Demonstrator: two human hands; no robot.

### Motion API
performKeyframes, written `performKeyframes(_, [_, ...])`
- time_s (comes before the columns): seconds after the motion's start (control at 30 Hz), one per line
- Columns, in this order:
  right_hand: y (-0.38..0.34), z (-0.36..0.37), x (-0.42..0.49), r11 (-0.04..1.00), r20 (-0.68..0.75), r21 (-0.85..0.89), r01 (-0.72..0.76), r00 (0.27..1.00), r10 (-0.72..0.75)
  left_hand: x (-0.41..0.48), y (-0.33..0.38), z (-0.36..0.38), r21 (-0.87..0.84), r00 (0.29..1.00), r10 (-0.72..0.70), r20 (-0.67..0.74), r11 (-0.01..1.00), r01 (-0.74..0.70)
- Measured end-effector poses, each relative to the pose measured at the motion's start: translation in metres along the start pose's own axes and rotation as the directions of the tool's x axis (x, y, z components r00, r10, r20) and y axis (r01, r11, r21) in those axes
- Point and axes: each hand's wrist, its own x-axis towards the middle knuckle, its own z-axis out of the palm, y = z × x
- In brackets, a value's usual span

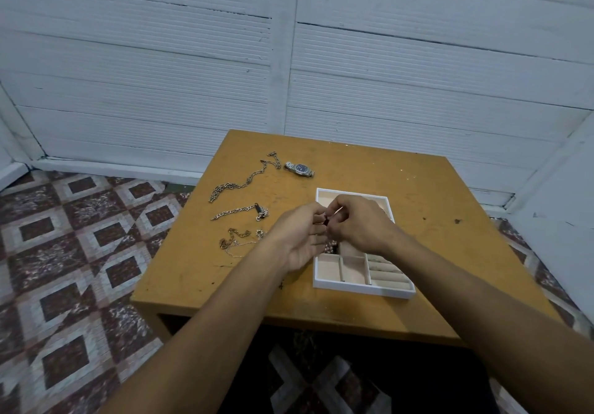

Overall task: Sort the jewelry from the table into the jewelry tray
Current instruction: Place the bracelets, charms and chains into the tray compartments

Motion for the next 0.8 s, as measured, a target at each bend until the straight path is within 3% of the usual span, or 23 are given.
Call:
performKeyframes(0.1, [0.002,-0.002,-0.001,0.999,0.003,0.031,-0.009,1.0,0.009,-0.006,0.001,0.003,0.019,0.999,0.036,-0.025,0.999,-0.035])
performKeyframes(0.23, [0.006,-0.002,-0.002,1.0,-0.008,0.025,-0.01,1.0,0.011,-0.015,-0.002,-0.002,0.132,0.974,0.193,-0.118,0.975,-0.177])
performKeyframes(0.33, [0.004,0.002,-0.001,1.0,0.014,0.011,-0.002,1.0,0.002,-0.017,-0.008,-0.021,0.457,0.89,0.402,-0.215,0.847,-0.272])
performKeyframes(0.43, [-0.004,0.009,0.003,0.998,0.031,-0.039,0.044,0.999,-0.043,-0.02,-0.01,-0.05,0.654,0.775,0.582,-0.245,0.69,-0.311])
performKeyframes(0.67, [-0.039,0.05,0.039,0.972,0.094,-0.152,0.181,0.981,-0.168,-0.036,-0.014,-0.126,0.884,0.646,0.719,-0.257,0.445,-0.144])
performKeyframes(0.8, [-0.07,0.083,0.066,0.918,0.163,-0.245,0.312,0.946,-0.279,-0.041,-0.018,-0.156,0.951,0.673,0.706,-0.218,0.31,-0.017])
